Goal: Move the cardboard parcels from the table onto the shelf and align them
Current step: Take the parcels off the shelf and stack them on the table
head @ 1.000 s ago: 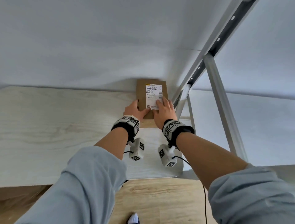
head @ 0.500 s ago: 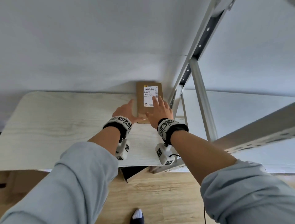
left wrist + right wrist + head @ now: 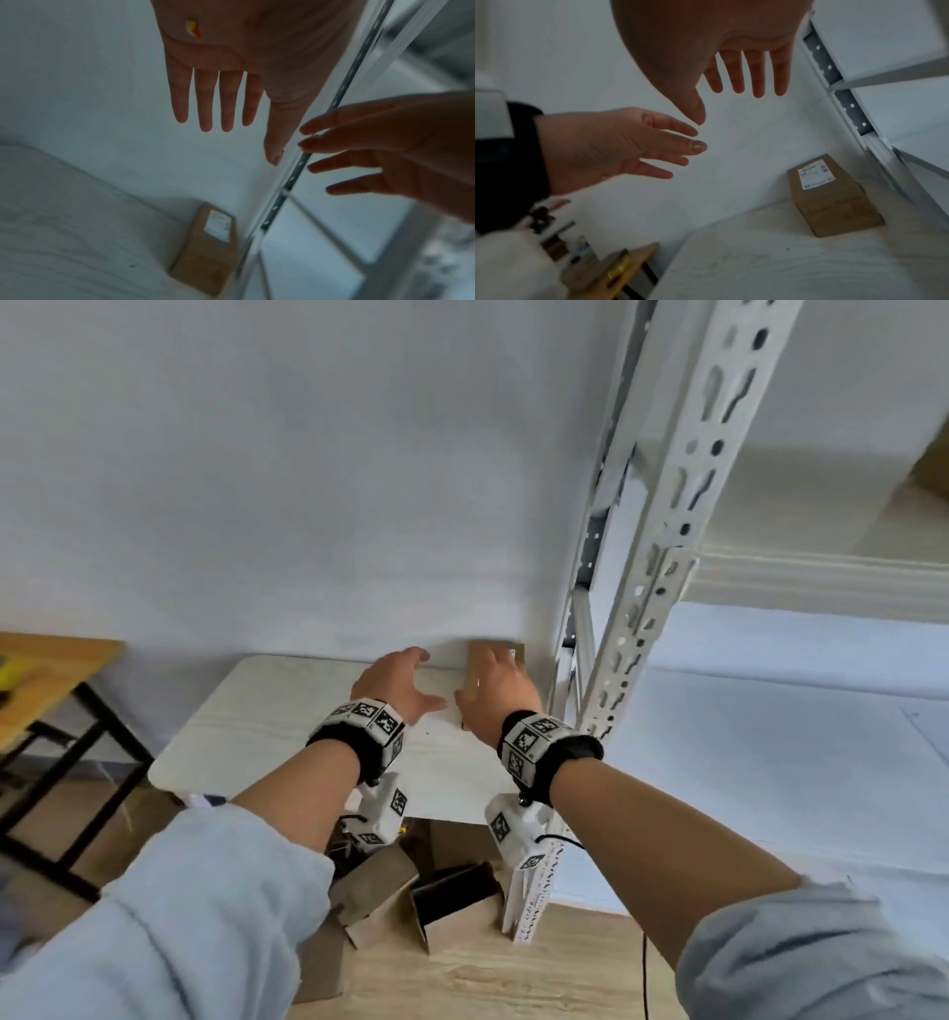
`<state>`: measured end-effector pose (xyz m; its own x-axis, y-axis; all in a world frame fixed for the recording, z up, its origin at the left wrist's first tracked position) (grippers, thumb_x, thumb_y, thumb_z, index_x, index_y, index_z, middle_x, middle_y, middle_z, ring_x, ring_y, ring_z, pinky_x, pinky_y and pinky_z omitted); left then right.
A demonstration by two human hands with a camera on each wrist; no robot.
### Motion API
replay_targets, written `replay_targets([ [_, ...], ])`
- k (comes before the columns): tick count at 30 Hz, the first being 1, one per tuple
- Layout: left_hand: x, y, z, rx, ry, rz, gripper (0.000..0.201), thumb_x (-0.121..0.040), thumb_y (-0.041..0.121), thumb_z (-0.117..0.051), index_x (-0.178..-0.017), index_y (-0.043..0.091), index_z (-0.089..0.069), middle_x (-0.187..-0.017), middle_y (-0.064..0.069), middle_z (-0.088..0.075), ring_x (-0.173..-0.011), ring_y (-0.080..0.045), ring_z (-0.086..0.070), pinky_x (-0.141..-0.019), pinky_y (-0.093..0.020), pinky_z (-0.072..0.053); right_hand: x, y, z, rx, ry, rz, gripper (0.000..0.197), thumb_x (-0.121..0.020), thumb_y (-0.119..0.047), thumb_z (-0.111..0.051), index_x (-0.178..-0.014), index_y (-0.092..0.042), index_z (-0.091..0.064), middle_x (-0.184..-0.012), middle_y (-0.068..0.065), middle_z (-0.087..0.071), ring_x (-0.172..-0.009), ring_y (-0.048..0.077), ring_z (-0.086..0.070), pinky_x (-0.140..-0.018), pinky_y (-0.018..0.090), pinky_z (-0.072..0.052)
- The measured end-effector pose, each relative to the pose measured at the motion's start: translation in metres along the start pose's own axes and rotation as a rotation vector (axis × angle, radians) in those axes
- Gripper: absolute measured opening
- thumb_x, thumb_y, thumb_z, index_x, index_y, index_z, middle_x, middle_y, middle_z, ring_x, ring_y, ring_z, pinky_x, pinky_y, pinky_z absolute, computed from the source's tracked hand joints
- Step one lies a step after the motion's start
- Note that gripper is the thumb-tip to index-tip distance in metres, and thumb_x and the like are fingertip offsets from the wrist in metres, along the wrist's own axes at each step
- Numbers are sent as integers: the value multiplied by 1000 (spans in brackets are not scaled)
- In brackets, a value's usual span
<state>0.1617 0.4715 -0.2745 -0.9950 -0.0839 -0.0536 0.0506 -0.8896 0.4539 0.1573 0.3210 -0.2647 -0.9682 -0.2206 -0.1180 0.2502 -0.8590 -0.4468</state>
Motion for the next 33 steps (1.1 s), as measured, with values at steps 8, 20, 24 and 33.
replay_targets([
  [8, 164, 152, 61, 238, 179, -212, 45, -80, 28, -82, -121, 22, -65, -118, 5, -67, -107, -16, -62, -93, -30, -49, 165, 11, 155, -197, 267, 71, 53, -93, -27, -61, -142, -16, -44, -141, 8, -49, -127, 29, -48, -102, 38, -43],
  [20, 301, 346, 85, 593, 270, -544, 46, -78, 30, -84, -119, 24, -65, -109, 13, -68, -102, -7, -62, -92, -33, -53, 347, 95, 343, -367, 759, 72, 40, -92, -25, -67, -130, -16, -55, -126, -1, -59, -114, 16, -55, -93, 35, -48],
  [24, 279, 389, 86, 624, 245, -592, 49, -77, 29, -84, -121, 25, -63, -109, 13, -67, -103, -8, -62, -92, -34, -52, 348, 123, 383, -309, 876, 61, 42, -91, -25, -68, -130, -15, -56, -125, -1, -60, -113, 16, -55, -90, 35, -49],
  [33, 172, 482, 97, 485, 284, -788, 61, -76, 36, -84, -130, 26, -58, -117, 8, -64, -106, -12, -59, -93, -33, -49, 282, 186, 457, -83, 1040, 9, 48, -90, -23, -69, -134, -11, -54, -124, 5, -59, -114, 21, -54, -91, 22, -37],
])
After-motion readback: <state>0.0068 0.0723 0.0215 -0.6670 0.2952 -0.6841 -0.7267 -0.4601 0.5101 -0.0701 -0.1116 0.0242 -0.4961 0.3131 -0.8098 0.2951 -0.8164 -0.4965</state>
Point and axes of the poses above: each hand's wrist, its own x-axis away from the middle knuckle, its own z-axis out of the back of the hand, y = z × x, the point moved 9 cm from there along -x, towards the middle knuckle
